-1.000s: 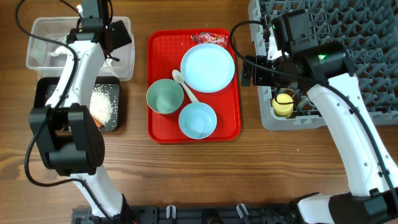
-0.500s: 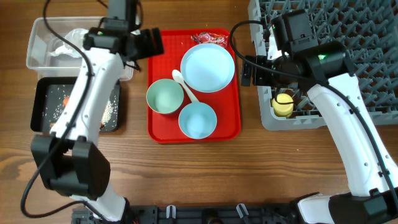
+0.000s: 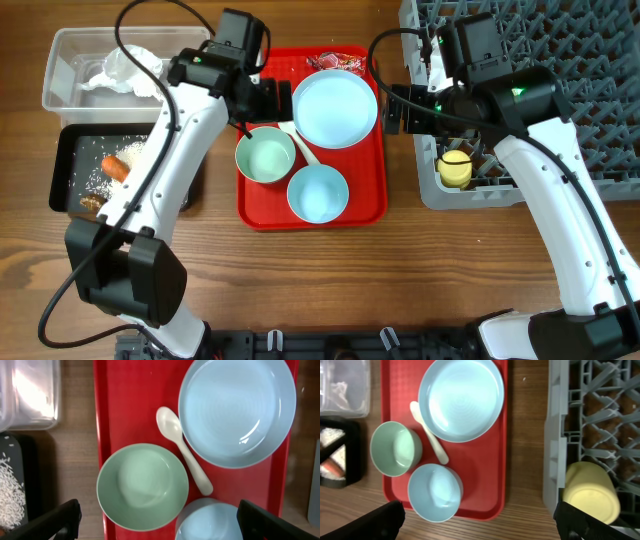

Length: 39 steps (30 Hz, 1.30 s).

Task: Sort waste into correct bins and load items into the dishwasher rack
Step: 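Move the right gripper from the rack toward the small blue bowl, then grasp the rim of the small blue bowl with the right gripper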

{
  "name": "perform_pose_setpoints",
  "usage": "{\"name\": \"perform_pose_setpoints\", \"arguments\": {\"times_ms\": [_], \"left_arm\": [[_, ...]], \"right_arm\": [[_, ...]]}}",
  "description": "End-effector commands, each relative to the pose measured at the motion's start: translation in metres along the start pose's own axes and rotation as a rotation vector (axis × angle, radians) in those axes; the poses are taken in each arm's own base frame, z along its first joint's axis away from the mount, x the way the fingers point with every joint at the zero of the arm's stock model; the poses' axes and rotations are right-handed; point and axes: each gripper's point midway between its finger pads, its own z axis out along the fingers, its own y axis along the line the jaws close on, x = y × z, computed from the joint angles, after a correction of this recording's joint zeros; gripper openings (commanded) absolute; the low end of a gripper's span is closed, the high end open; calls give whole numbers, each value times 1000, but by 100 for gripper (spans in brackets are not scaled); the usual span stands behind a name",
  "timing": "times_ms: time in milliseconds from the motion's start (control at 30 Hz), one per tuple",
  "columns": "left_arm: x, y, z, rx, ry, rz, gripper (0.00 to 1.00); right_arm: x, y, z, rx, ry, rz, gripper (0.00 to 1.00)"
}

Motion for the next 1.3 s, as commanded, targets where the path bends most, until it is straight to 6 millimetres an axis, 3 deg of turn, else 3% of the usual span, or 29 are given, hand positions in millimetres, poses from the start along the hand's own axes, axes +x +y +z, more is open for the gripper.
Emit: {"name": "perform_pose_setpoints", "arguments": {"times_ms": [0, 267, 467, 633, 933, 1133, 1267], "left_arm": [[7, -3, -3, 7, 22, 6, 100], [11, 0, -3, -3, 37, -19, 100], [10, 2, -3, -13, 31, -20, 100], [1, 21, -4, -106, -11, -58, 100], [-12, 46, -4, -115, -42, -197, 100], [-12, 48, -3, -116, -37, -202, 100], [-12, 48, -2, -117, -37, -202, 100]], "right_arm": [[4, 9, 4, -54, 28, 4, 100], [18, 24, 18, -126, 79, -8, 98], [37, 48, 37, -155, 108, -30, 98], [61, 68, 58, -173, 145, -55, 95], [104, 67, 114, -118, 278, -66, 86], [119, 52, 152, -43, 367, -59, 66], [131, 43, 171, -8, 424, -73, 59]]}}
